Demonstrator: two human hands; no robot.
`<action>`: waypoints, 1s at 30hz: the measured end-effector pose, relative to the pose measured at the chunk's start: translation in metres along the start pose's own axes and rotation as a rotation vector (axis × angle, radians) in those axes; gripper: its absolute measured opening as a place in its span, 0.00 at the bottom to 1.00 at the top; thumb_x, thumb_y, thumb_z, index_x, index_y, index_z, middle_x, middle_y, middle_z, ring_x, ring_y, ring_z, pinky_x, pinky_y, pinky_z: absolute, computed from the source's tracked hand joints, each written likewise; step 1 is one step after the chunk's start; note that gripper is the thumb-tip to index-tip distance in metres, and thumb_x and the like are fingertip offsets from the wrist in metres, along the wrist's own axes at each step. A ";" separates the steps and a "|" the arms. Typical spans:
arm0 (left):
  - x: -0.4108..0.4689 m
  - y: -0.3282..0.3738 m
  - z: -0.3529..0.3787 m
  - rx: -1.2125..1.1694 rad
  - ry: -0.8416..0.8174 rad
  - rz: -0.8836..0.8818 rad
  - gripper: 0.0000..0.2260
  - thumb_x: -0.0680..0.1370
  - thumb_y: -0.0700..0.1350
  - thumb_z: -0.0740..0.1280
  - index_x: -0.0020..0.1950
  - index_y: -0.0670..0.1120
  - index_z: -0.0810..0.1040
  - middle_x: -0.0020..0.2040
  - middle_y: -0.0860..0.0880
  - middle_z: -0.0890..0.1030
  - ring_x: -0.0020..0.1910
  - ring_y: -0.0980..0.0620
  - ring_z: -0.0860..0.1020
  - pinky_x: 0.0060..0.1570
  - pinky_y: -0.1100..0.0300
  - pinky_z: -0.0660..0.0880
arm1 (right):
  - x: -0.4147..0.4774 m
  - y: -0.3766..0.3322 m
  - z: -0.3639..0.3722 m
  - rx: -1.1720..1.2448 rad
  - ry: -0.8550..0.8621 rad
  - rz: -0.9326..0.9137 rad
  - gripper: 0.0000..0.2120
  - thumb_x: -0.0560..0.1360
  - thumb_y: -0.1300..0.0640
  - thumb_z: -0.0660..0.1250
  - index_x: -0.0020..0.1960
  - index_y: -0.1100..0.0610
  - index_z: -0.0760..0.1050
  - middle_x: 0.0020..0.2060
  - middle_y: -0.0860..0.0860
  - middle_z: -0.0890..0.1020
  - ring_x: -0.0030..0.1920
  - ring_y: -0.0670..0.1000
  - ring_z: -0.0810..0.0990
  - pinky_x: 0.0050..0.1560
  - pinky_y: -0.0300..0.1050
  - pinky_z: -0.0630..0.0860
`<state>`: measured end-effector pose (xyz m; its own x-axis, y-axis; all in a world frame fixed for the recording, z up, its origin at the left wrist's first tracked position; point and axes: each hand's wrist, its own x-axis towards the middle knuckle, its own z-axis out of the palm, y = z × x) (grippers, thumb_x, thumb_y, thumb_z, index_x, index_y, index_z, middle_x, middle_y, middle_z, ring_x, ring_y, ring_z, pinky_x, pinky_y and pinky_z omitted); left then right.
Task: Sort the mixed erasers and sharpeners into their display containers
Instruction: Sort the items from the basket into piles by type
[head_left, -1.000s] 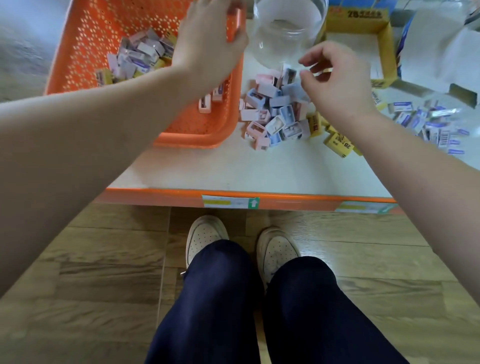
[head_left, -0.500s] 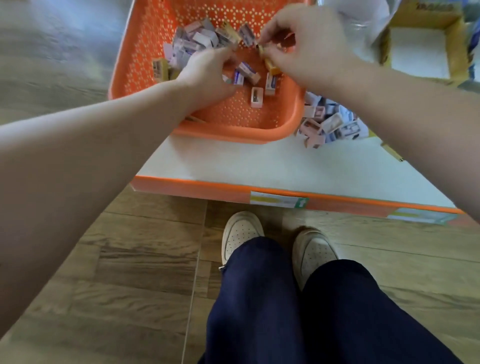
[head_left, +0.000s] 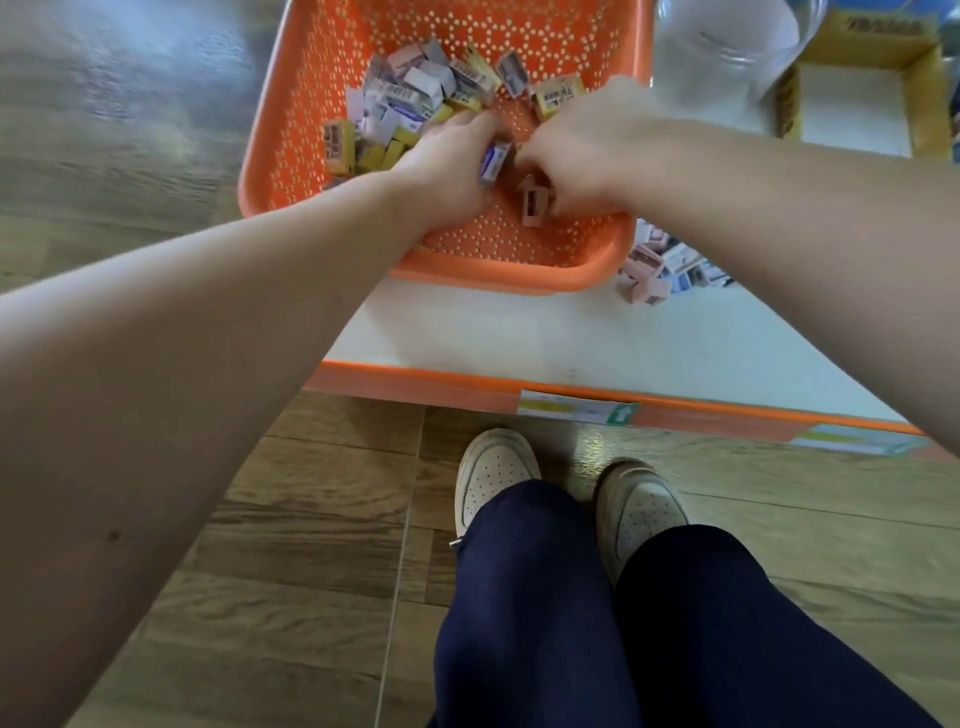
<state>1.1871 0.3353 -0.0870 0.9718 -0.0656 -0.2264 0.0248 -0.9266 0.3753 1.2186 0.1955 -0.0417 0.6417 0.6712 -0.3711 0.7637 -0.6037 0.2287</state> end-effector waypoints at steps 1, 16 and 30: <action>0.000 -0.001 0.001 0.003 0.002 -0.013 0.26 0.74 0.41 0.66 0.71 0.47 0.65 0.70 0.42 0.66 0.69 0.40 0.65 0.66 0.50 0.63 | 0.001 0.000 0.000 -0.008 -0.014 -0.002 0.11 0.73 0.47 0.65 0.53 0.48 0.75 0.39 0.51 0.72 0.44 0.56 0.73 0.42 0.48 0.68; -0.003 0.002 -0.004 -0.023 0.074 -0.084 0.24 0.72 0.45 0.70 0.67 0.44 0.72 0.65 0.40 0.71 0.63 0.42 0.70 0.59 0.55 0.66 | 0.000 0.002 0.002 0.132 0.139 0.026 0.16 0.69 0.45 0.66 0.52 0.54 0.73 0.46 0.55 0.77 0.50 0.60 0.76 0.42 0.49 0.67; -0.018 0.012 -0.034 -0.123 0.307 -0.106 0.22 0.72 0.47 0.70 0.65 0.47 0.72 0.63 0.46 0.72 0.61 0.48 0.69 0.53 0.65 0.62 | -0.022 0.015 0.004 0.680 0.540 0.150 0.20 0.71 0.57 0.64 0.63 0.57 0.73 0.59 0.58 0.71 0.58 0.52 0.71 0.52 0.33 0.64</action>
<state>1.1777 0.3382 -0.0481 0.9870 0.1606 0.0041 0.1395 -0.8694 0.4739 1.2153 0.1699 -0.0341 0.8090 0.5719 0.1356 0.5716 -0.7117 -0.4084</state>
